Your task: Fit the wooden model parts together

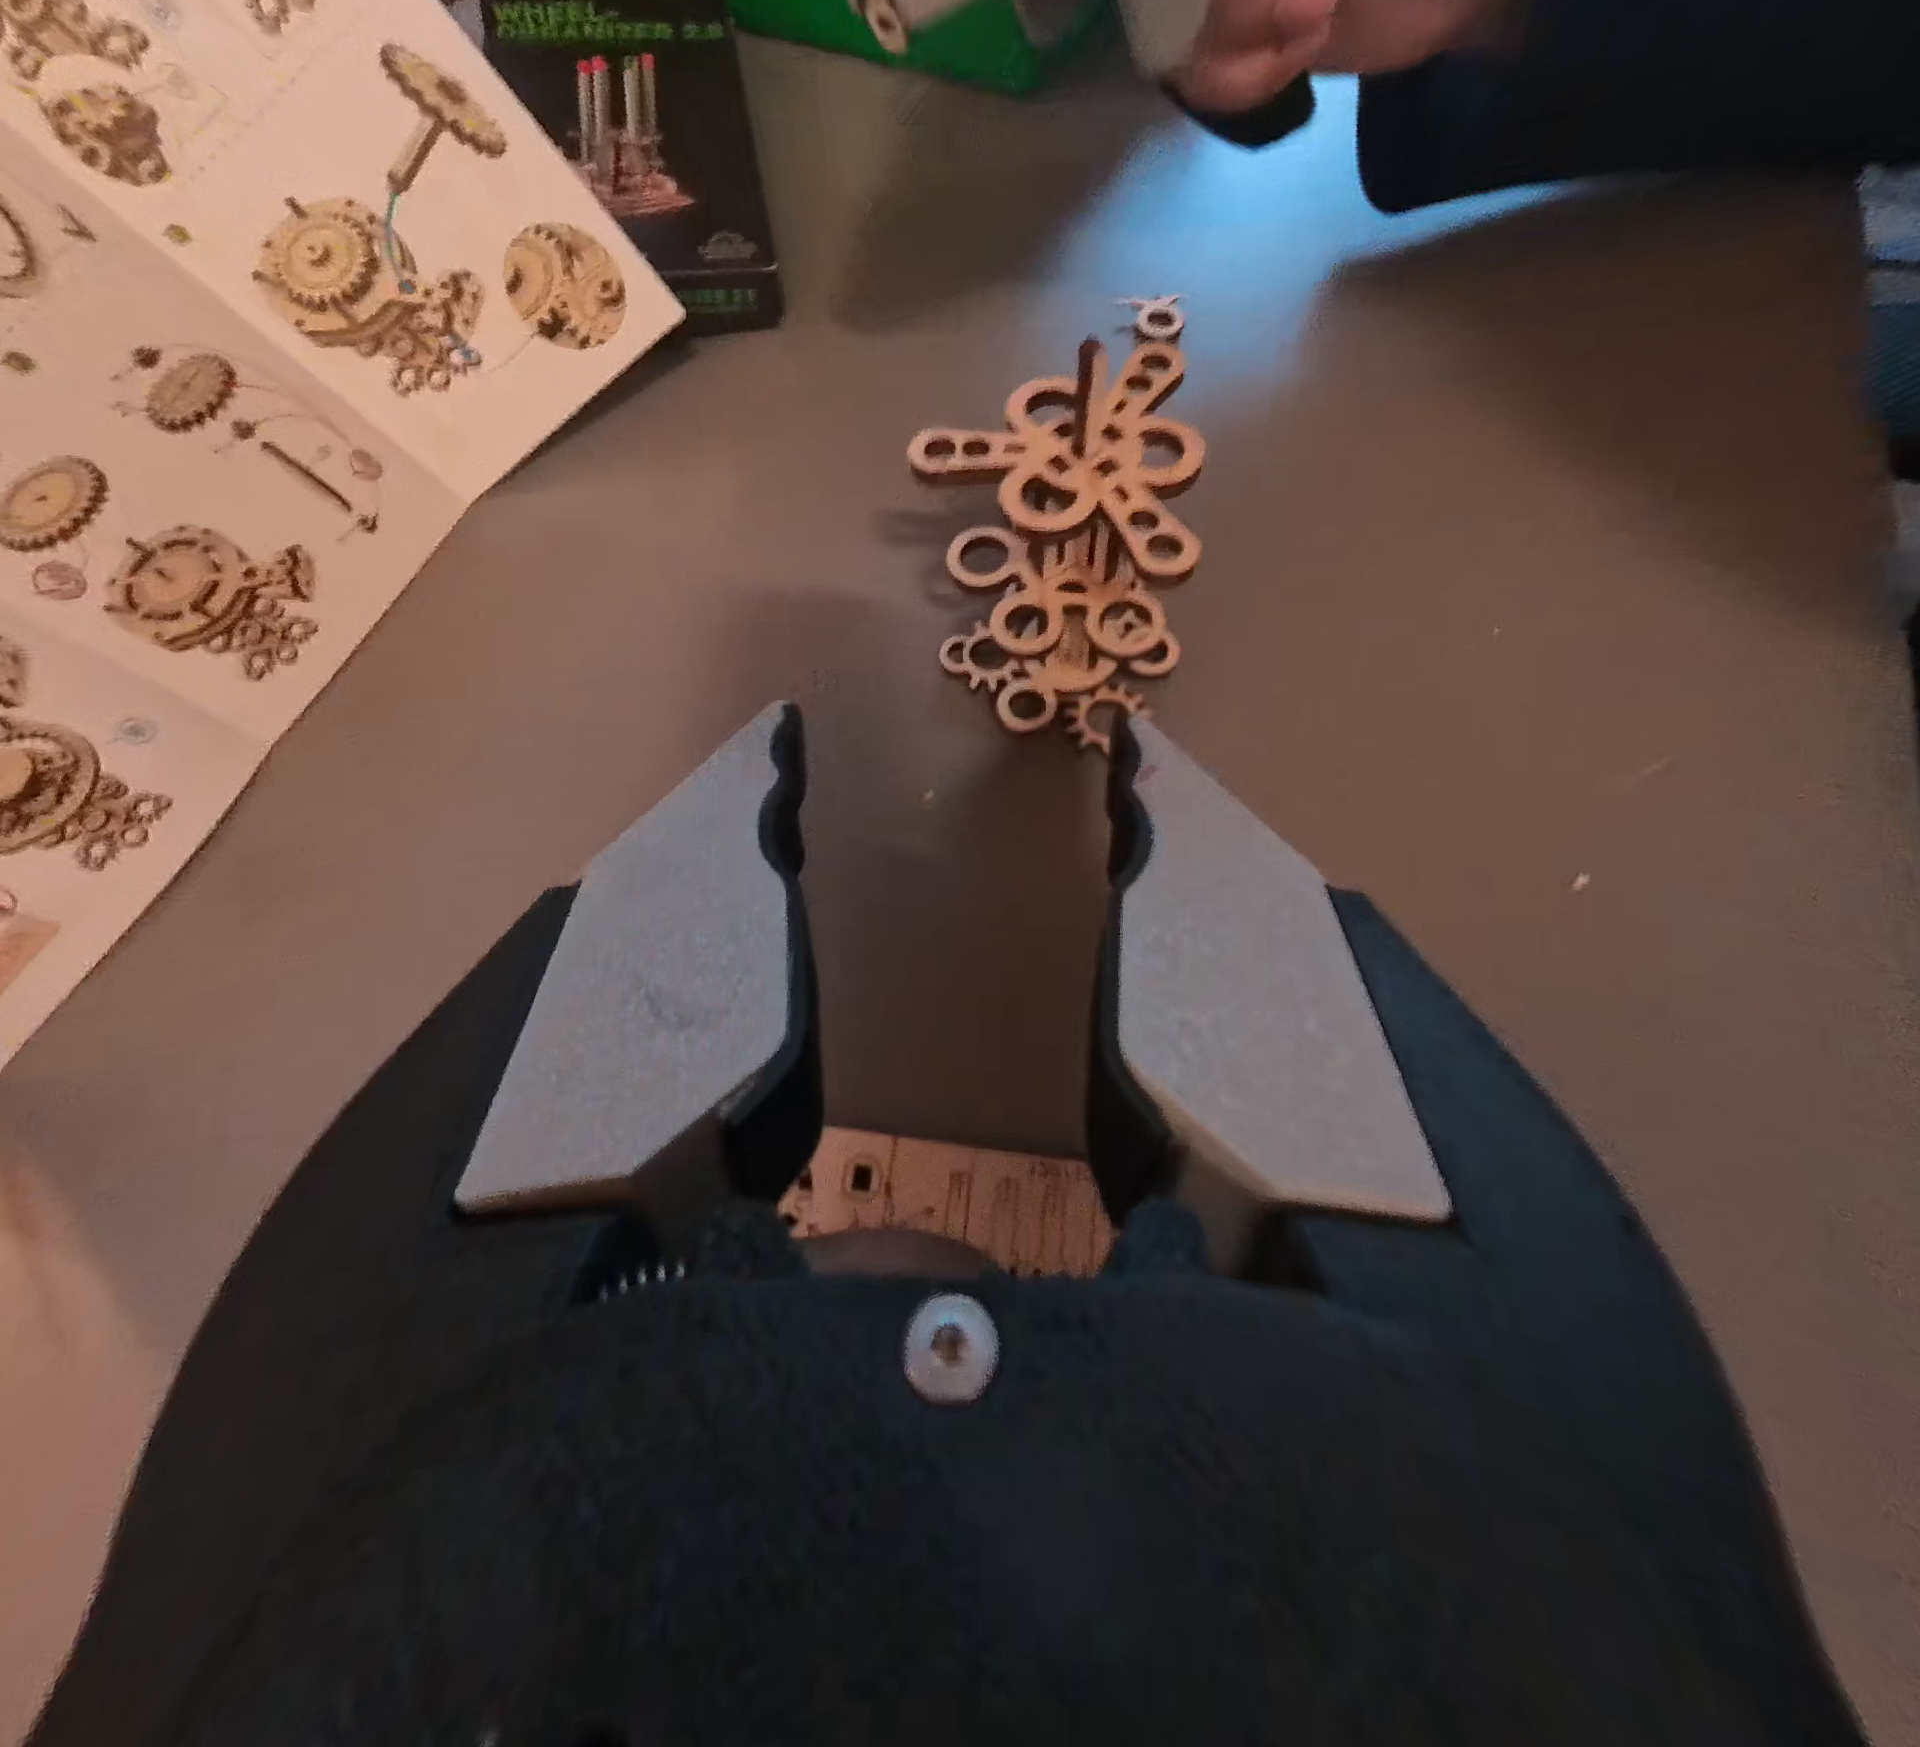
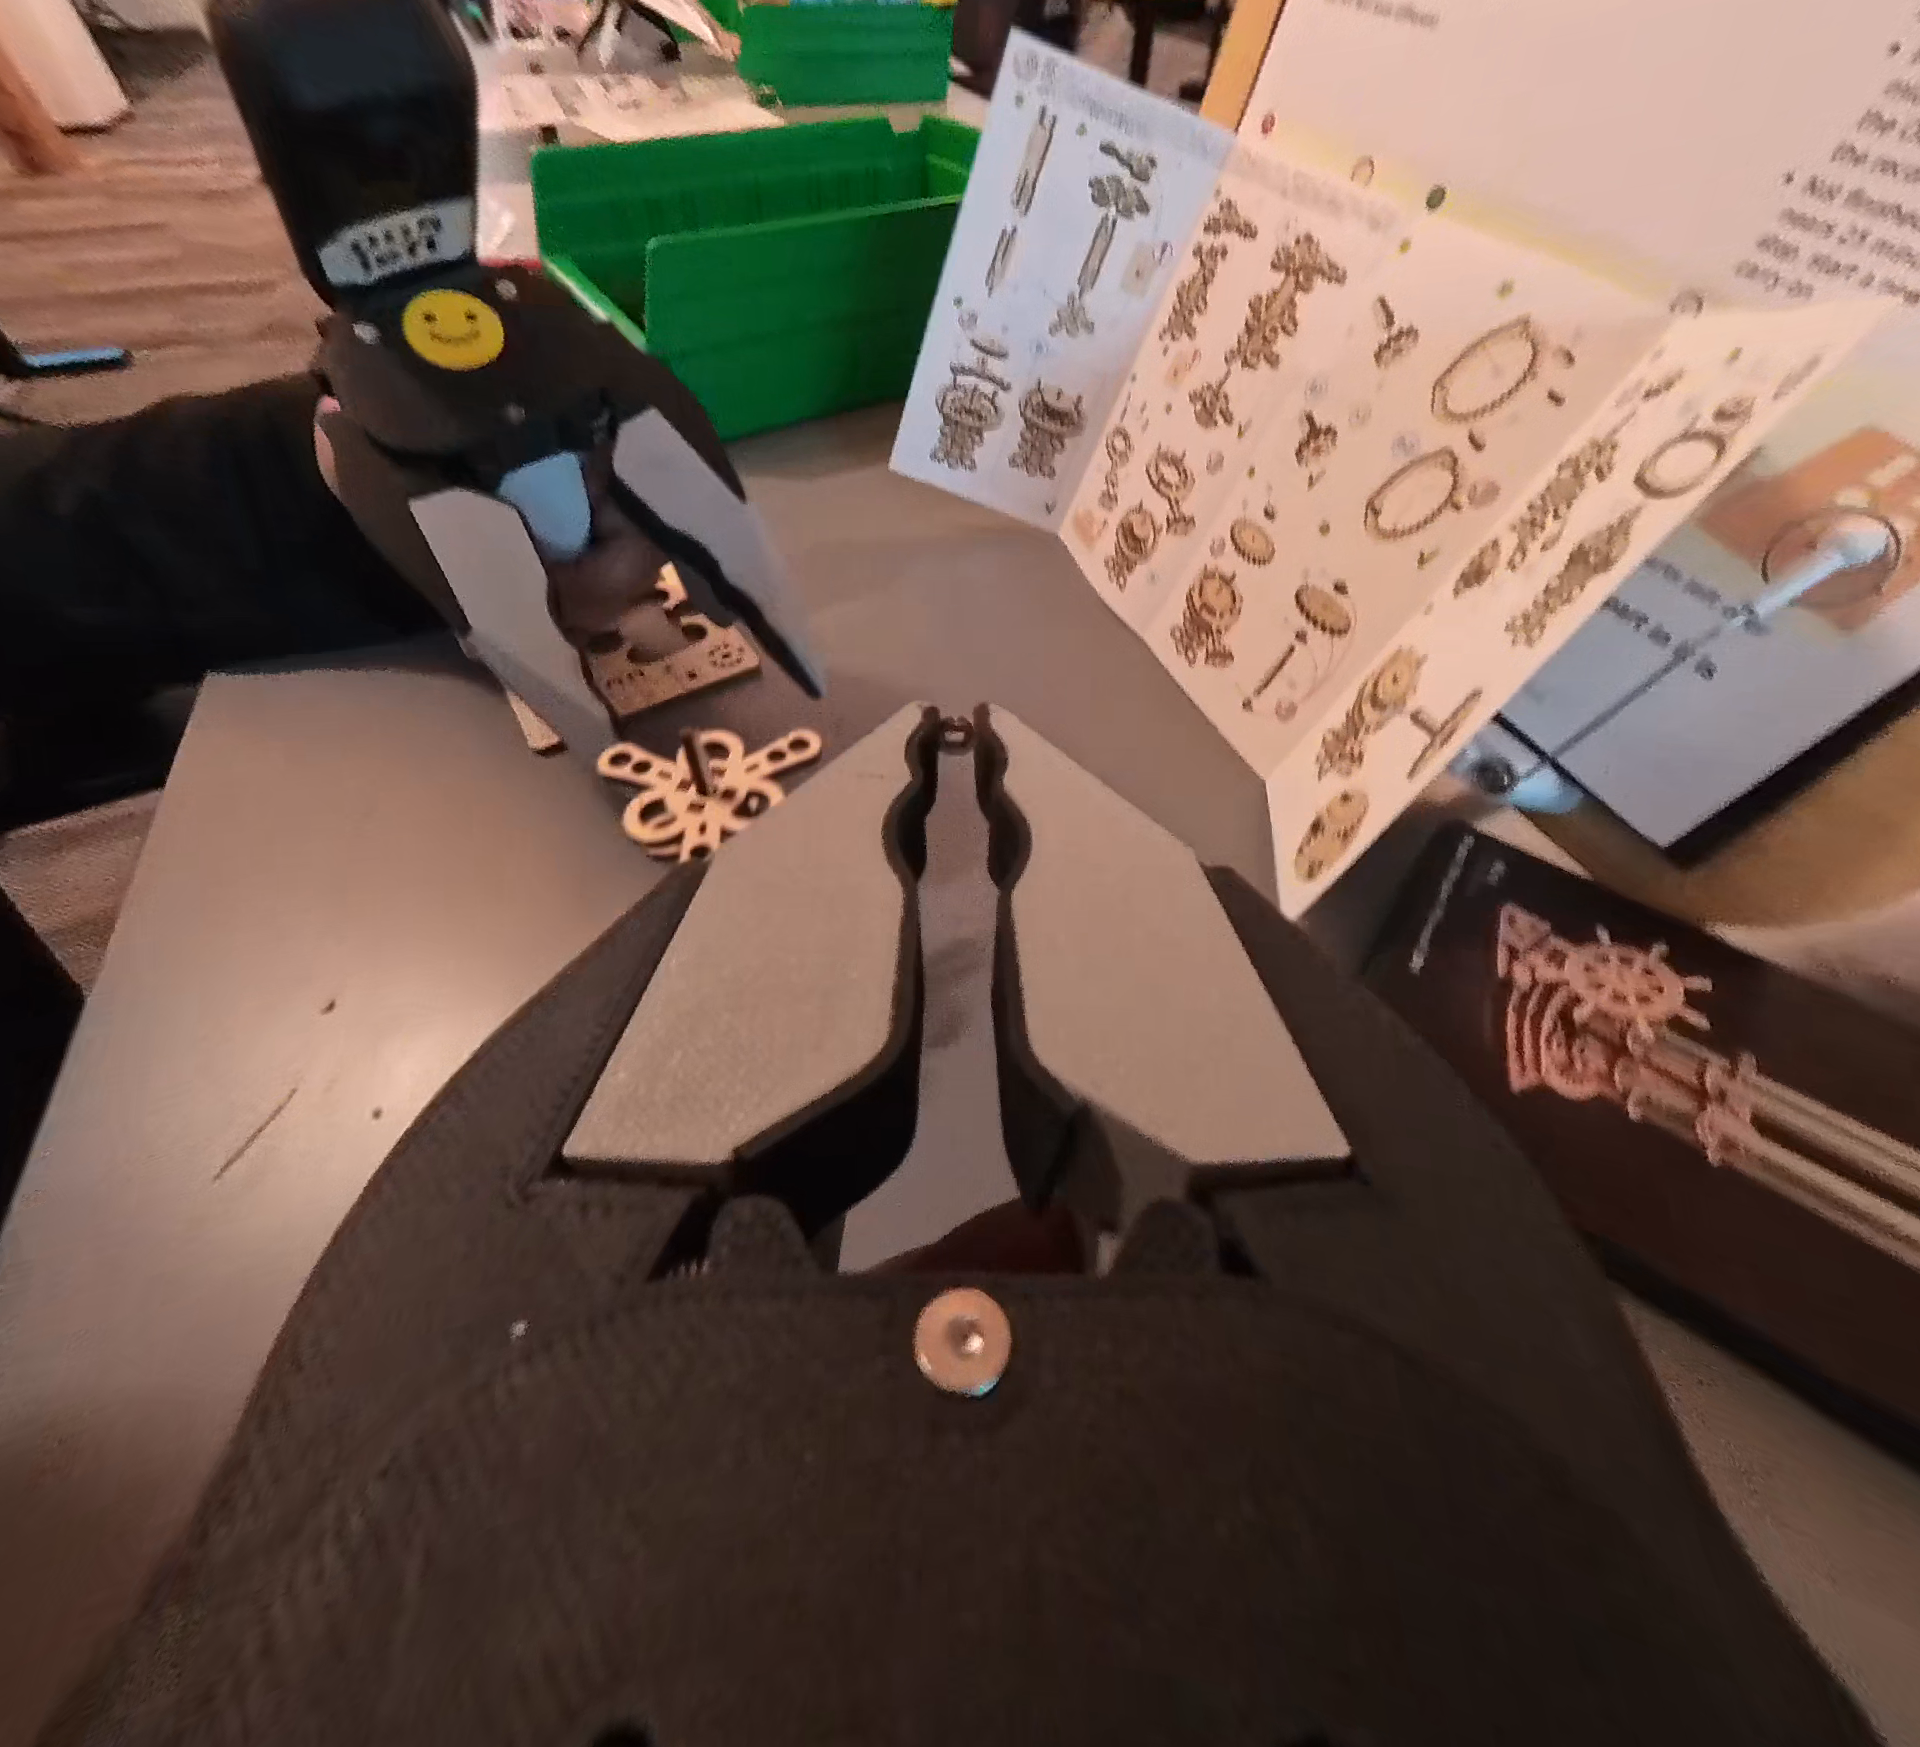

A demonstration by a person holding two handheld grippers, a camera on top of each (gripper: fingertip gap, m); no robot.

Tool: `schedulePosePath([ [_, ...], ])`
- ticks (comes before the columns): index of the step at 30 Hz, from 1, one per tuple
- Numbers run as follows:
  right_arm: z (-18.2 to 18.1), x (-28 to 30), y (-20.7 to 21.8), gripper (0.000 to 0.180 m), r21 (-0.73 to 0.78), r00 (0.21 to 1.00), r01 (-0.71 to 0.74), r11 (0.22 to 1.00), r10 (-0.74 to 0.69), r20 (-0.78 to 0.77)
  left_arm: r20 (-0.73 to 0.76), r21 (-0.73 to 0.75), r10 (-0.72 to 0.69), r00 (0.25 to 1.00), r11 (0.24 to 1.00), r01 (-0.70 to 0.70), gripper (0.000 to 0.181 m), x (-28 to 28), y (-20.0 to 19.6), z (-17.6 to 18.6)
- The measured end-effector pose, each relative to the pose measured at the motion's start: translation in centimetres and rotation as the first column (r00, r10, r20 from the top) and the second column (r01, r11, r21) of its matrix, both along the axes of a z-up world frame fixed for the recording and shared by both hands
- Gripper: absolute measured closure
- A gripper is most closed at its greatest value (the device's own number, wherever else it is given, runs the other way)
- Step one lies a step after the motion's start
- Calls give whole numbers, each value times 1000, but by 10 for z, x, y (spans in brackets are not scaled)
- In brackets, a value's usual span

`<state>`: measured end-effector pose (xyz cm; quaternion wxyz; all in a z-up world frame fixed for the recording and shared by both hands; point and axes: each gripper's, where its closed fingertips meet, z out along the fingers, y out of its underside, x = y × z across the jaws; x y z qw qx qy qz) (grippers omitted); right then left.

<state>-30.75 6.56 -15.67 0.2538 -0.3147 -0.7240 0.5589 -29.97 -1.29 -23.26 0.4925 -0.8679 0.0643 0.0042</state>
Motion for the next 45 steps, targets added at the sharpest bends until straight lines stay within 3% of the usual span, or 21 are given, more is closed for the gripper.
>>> schedulePosePath([
  [5, 2, -8, -2, 178, -121, 999, -41, 992, 41, -8, -65, -101, 68, 996, 992, -75, 131, -20, -10, -18],
  [8, -2, -10, 5, 178, -120, 1000, -22, 993, 23, 10, -134, -140, 146, 980, 976, -164, 135, -41, -15, -25],
  [20, -29, -7, 17, 177, 39, 997, 57, 998, -59, 51, -180, 77, 365, 913, 931, -357, 138, -79, -16, 10],
  [29, -26, -6, 23, 177, 25, 993, 105, 994, -106, 48, -196, 199, 401, 895, 910, -364, 144, -81, -16, 30],
  [45, -25, -1, 13, 177, -13, 996, 47, 999, -46, 82, -184, 190, 379, 907, 919, -346, 145, -77, -14, 29],
])
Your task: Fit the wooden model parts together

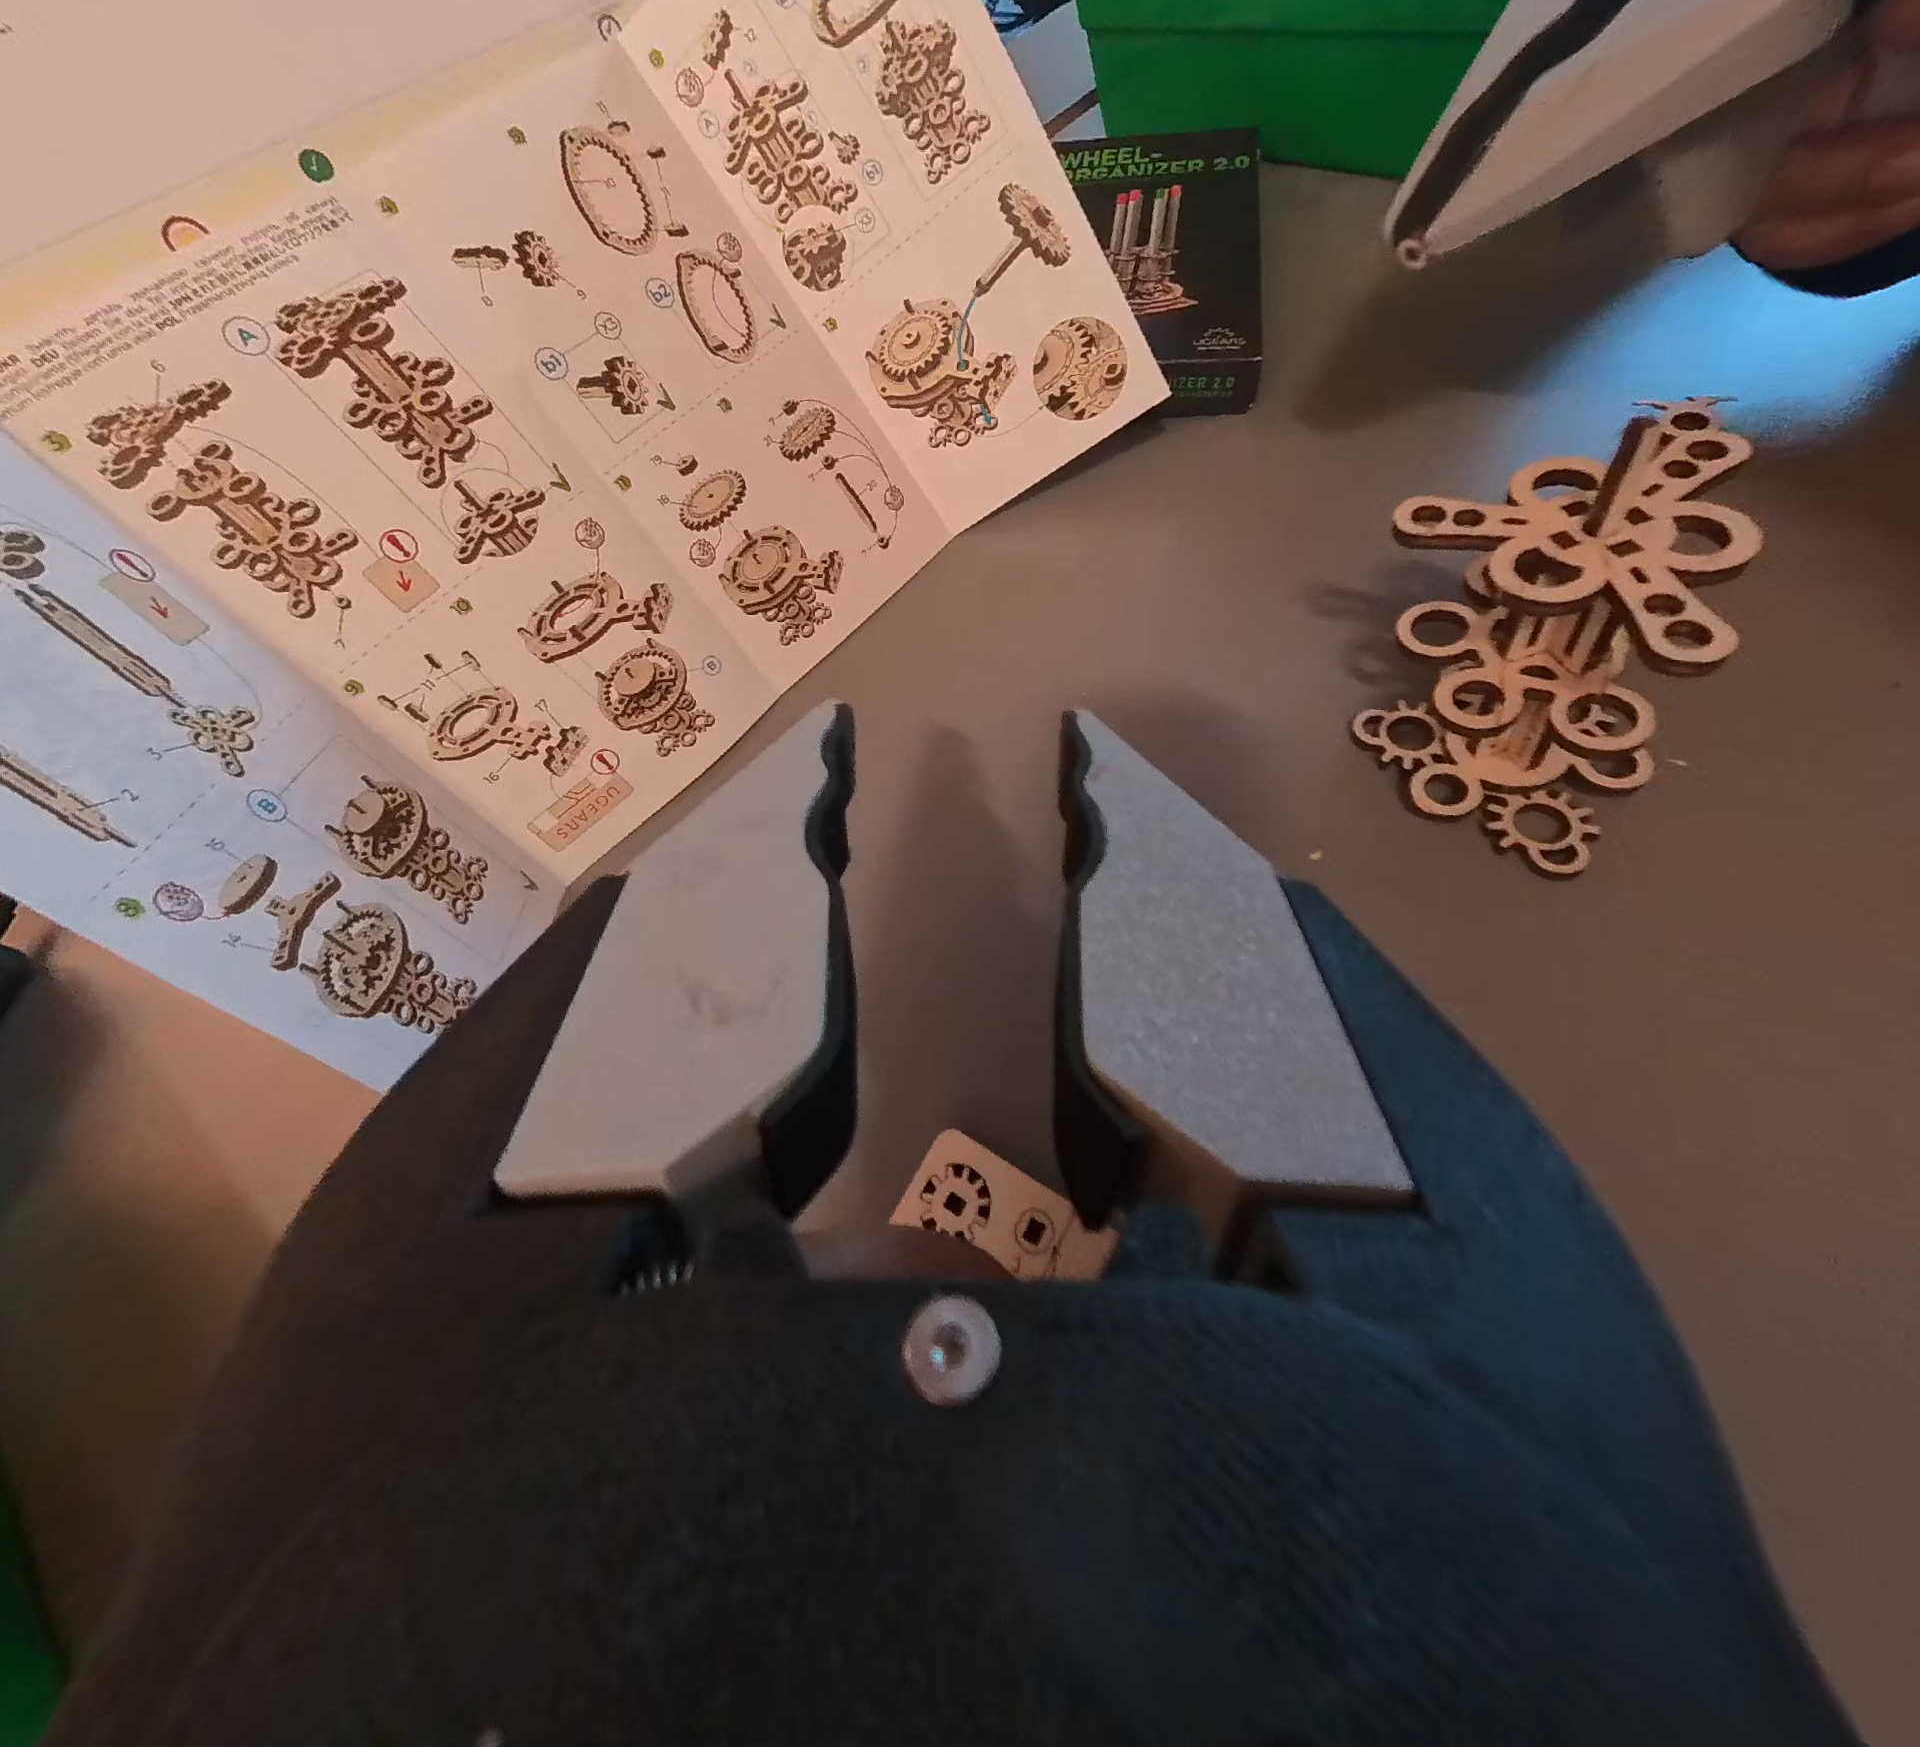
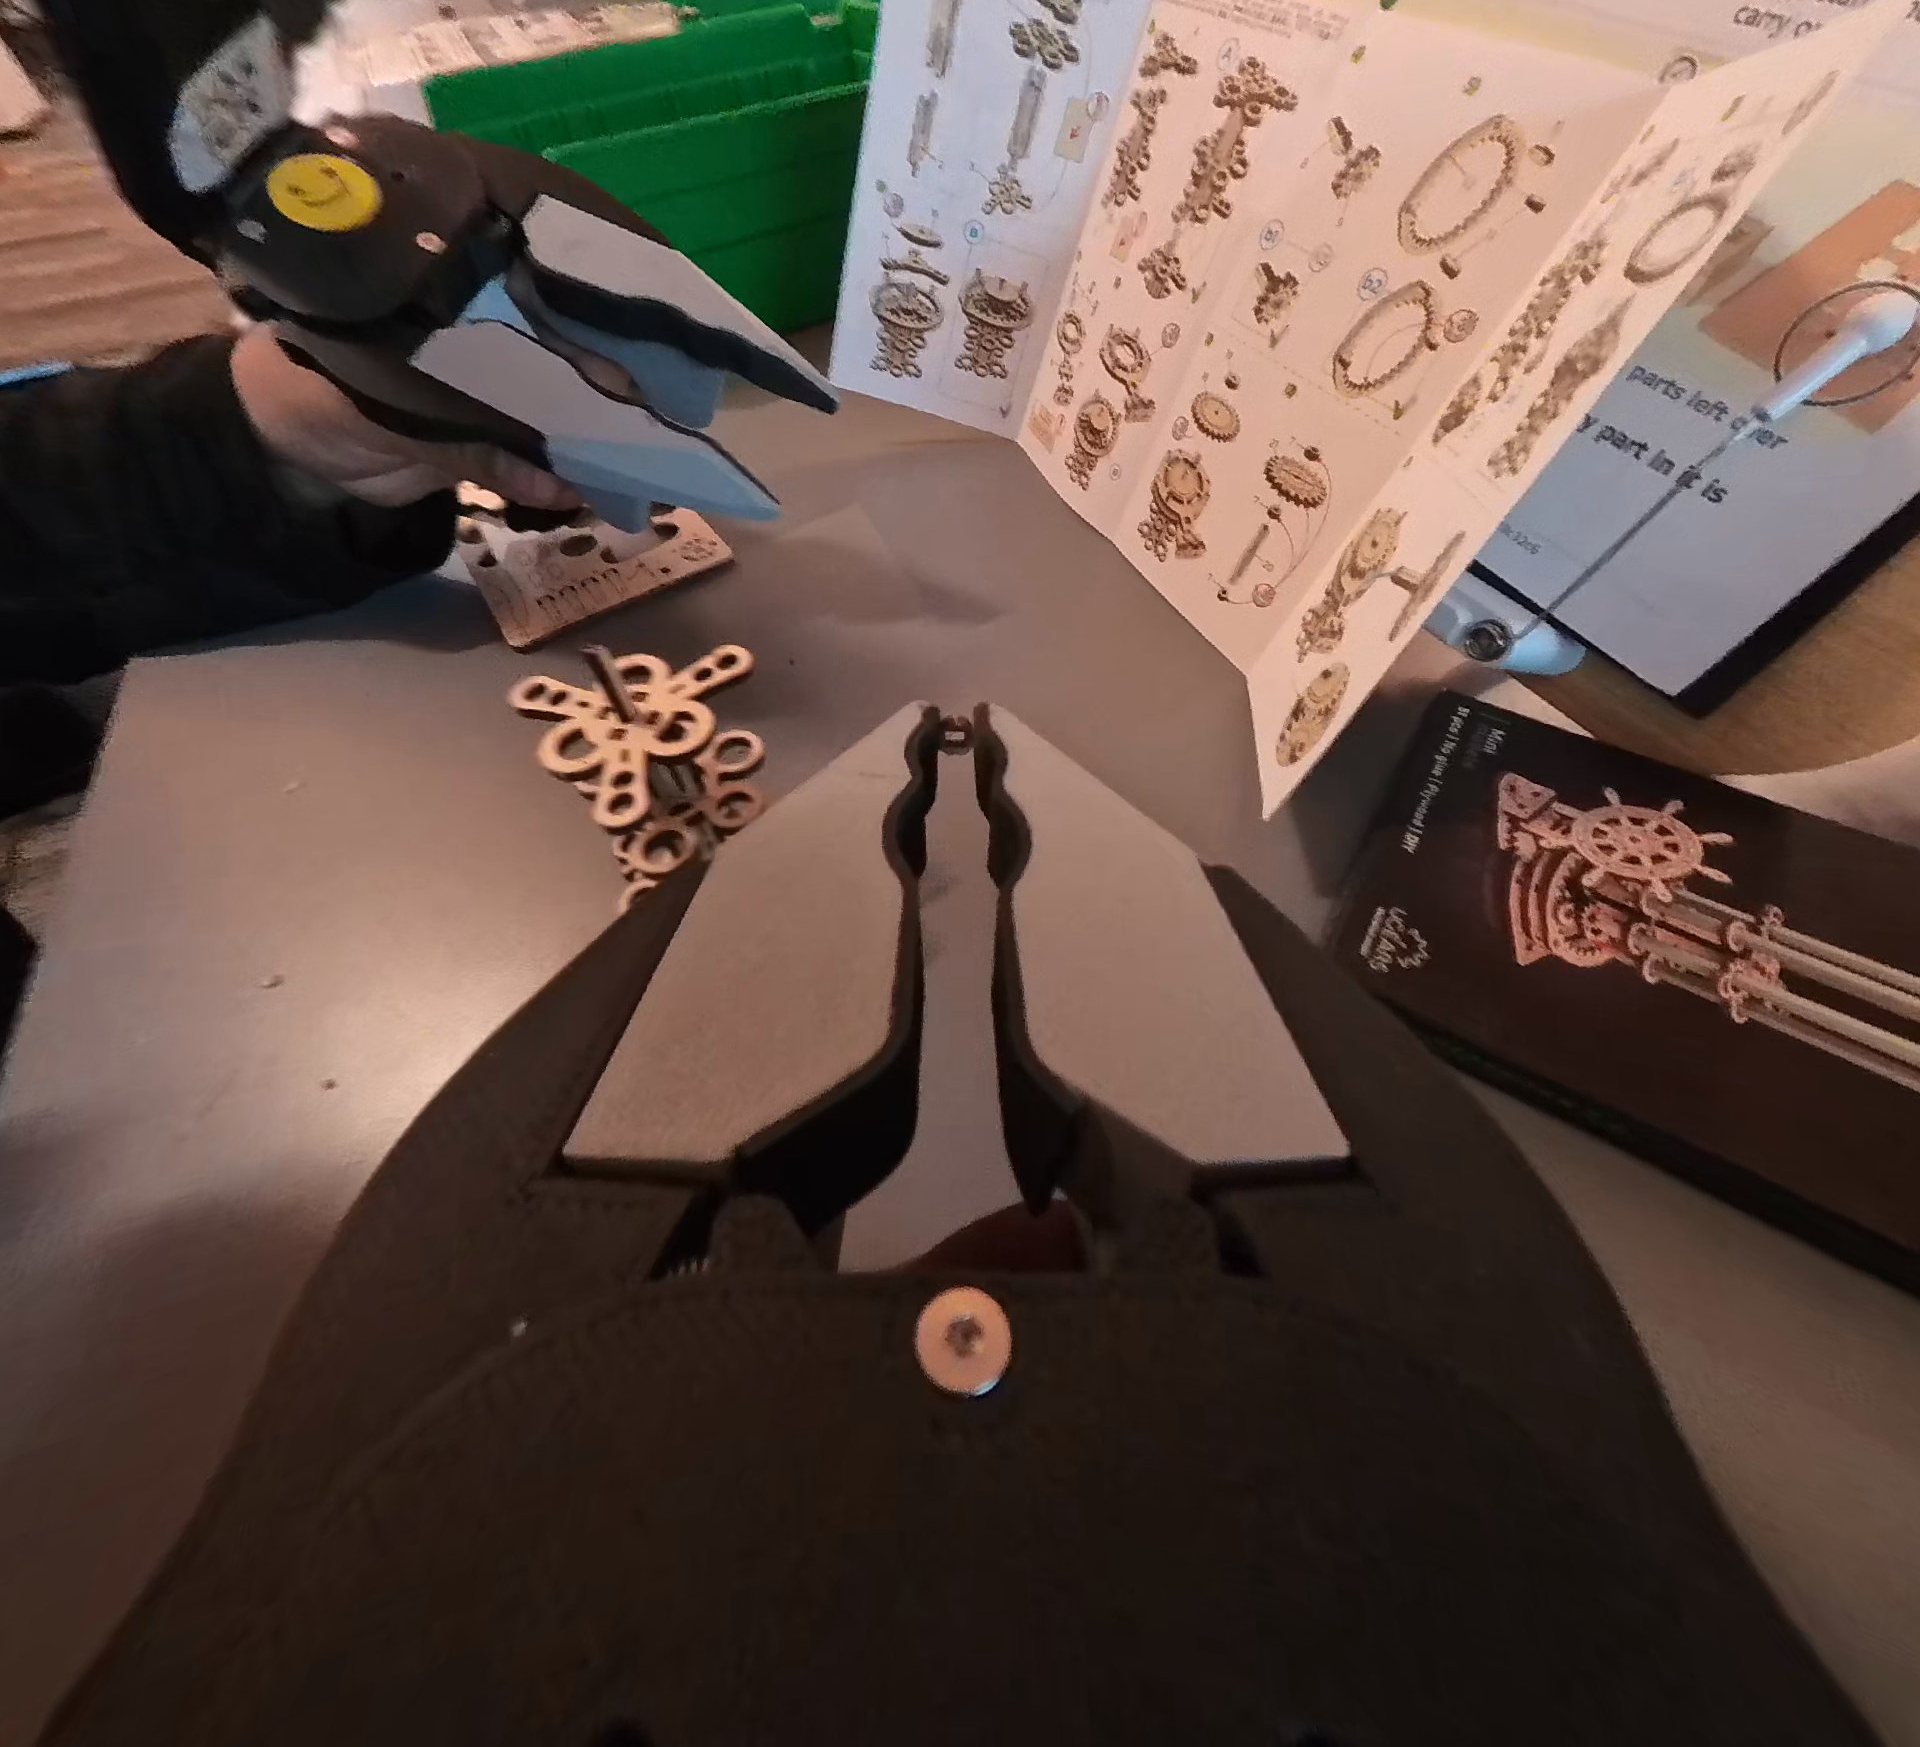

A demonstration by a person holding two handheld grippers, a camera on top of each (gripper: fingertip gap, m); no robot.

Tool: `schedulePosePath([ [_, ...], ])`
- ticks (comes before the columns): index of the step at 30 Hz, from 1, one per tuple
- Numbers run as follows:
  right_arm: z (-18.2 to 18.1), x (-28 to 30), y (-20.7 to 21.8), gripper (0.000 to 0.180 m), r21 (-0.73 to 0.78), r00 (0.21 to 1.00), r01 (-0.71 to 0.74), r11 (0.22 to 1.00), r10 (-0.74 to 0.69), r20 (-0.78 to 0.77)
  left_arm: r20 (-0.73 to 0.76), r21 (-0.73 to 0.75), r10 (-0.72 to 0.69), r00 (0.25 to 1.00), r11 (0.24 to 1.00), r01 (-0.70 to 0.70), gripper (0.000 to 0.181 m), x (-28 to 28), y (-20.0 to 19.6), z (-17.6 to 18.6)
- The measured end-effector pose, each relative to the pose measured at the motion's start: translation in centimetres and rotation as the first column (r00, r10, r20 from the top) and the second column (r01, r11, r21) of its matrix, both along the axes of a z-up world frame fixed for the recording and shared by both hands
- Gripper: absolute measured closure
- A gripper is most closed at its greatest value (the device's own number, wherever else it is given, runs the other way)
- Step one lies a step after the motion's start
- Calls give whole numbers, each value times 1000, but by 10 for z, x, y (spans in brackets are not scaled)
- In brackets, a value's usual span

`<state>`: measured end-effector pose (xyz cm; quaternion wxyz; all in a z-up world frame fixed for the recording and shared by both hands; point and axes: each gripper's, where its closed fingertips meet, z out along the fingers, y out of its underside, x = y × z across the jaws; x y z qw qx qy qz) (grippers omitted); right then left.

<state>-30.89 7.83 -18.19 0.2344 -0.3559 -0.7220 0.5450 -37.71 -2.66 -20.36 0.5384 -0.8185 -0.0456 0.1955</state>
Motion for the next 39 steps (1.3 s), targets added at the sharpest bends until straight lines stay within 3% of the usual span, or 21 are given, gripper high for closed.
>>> schedulePosePath([
  [11, 34, 18, -12, 178, -263, 988, -153, 952, 154, -19, -36, 1, -63, 997, 998, 63, 144, 13, 6, 2],
  [21, 60, 36, -16, 178, -488, 948, -299, 820, 311, -58, -73, -35, -98, 992, 995, 96, 146, 24, 13, -5],
  [27, 64, 36, -14, 178, -510, 950, -293, 809, 306, -59, -76, 13, -103, 992, 994, 104, 148, 27, 15, 3],
  [35, 56, 30, -14, 178, -459, 964, -250, 852, 262, -39, -77, -55, -188, 979, 981, 185, 146, 25, 18, 12],
  [39, 56, 27, -12, 178, -459, 967, -242, 855, 251, -42, -9, -42, -185, 983, 982, 185, 146, 25, 6, 4],
])
